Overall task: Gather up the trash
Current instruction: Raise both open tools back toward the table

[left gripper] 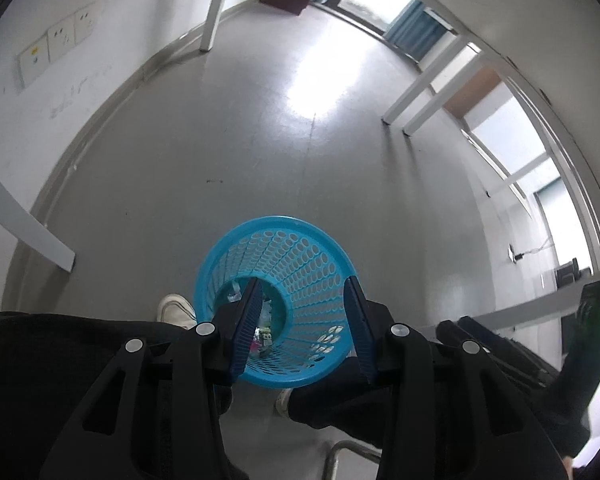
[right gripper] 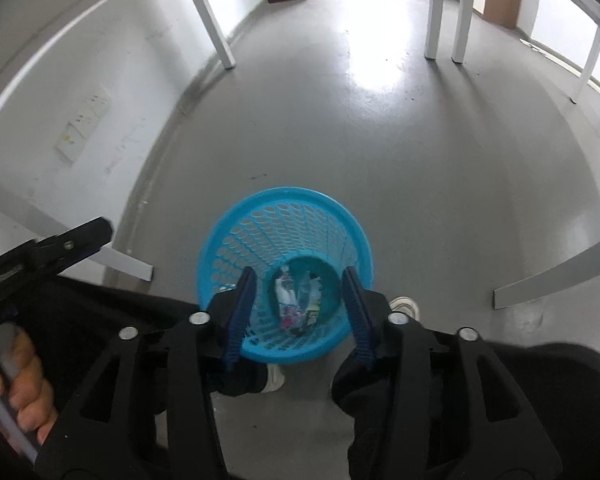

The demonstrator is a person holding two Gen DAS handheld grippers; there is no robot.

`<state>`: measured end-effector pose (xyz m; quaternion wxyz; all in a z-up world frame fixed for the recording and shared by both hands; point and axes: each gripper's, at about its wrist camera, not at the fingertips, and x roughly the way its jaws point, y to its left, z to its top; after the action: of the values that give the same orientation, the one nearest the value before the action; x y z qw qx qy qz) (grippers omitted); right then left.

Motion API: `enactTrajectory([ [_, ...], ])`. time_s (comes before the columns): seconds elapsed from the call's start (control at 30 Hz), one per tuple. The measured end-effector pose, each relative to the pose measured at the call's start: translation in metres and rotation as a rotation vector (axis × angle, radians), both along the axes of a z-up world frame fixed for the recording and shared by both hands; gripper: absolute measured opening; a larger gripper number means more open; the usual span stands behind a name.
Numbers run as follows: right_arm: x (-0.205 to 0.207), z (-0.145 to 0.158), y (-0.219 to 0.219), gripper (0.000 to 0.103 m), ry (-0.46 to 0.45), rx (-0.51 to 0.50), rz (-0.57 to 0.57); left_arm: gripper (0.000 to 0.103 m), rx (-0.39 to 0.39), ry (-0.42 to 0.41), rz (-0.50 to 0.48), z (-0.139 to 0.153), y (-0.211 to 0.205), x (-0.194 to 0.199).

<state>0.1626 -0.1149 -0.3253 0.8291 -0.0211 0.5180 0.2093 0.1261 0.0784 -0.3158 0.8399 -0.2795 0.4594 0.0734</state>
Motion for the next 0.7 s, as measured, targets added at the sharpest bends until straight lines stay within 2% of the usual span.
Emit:
enactTrajectory([
  [0.23, -0.033, 0.034, -0.02, 0.059, -0.06, 0.028, 0.003, 0.046, 0.065, -0.026, -0.067, 0.023, -0.023, -0.026],
  [0.37, -0.044, 0.051, -0.035, 0.063, -0.055, 0.051, 0.013, 0.053, 0.014, -0.053, -0.1, 0.043, -0.029, -0.044],
  [0.47, -0.057, 0.071, -0.041, 0.069, -0.111, 0.033, 0.034, 0.053, -0.023, -0.072, -0.125, 0.058, -0.033, -0.055],
  [0.6, -0.078, 0.098, -0.04, 0.073, -0.188, 0.027, 0.077, 0.059, 0.018, -0.128, -0.134, 0.087, -0.04, -0.073],
  [0.7, -0.091, 0.121, -0.046, 0.076, -0.234, 0.055, 0.086, 0.066, 0.085, -0.188, -0.126, 0.113, -0.042, -0.09],
])
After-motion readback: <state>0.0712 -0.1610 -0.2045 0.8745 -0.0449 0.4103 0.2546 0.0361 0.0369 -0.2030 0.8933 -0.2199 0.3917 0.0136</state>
